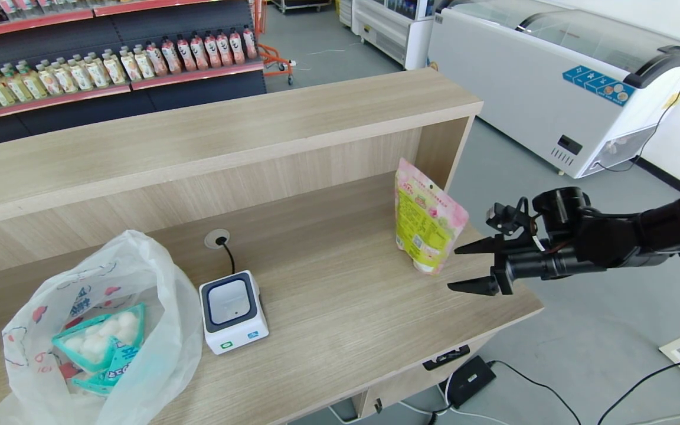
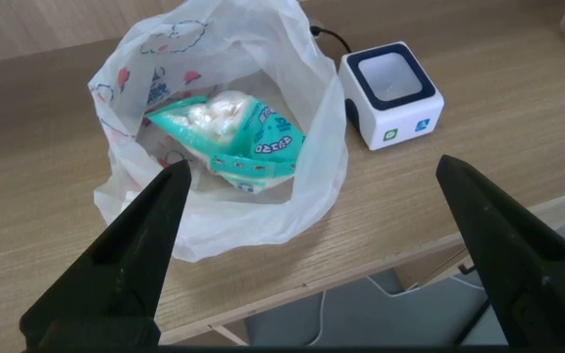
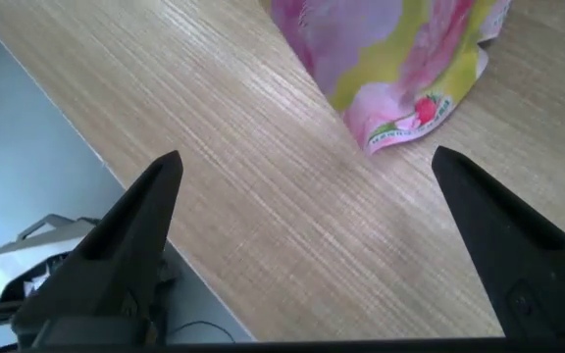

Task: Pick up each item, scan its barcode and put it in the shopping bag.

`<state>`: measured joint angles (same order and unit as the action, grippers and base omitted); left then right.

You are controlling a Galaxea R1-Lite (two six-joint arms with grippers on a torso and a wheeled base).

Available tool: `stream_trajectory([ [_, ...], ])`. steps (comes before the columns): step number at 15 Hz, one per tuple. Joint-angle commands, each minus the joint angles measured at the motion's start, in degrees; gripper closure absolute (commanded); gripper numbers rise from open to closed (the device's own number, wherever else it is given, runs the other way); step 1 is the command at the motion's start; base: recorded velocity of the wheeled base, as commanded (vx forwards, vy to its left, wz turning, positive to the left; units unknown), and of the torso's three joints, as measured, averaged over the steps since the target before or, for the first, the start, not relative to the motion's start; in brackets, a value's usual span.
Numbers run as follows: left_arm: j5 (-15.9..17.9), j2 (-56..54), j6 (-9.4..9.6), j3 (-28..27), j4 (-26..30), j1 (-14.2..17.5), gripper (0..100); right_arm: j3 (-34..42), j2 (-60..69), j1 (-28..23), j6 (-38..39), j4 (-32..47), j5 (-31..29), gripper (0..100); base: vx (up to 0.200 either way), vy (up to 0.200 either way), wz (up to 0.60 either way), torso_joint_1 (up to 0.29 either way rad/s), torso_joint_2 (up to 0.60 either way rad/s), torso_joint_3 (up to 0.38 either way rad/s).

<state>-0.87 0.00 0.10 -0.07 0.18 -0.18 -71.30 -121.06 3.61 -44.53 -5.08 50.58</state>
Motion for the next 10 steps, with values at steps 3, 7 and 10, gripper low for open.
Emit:
stream_trajectory([
  [3,0.0,0.0,-0.01,0.0,0.0,0.0,0,-7.7,-8.0,1.6,-0.3,-0.6,-0.3,0,0.000,0.000,0.00,0.000,0.00,0.000],
  [7,0.0,0.0,-0.01,0.0,0.0,0.0,0,-11.5,-11.8,1.8,-0.2,-5.1,-0.7,0,0.000,0.000,0.00,0.000,0.00,0.000],
  [10,0.0,0.0,-0.01,0.0,0.0,0.0,0,-12.6,-13.1,1.8,-0.1,-9.0,-1.0,0,0.000,0.000,0.00,0.000,0.00,0.000],
])
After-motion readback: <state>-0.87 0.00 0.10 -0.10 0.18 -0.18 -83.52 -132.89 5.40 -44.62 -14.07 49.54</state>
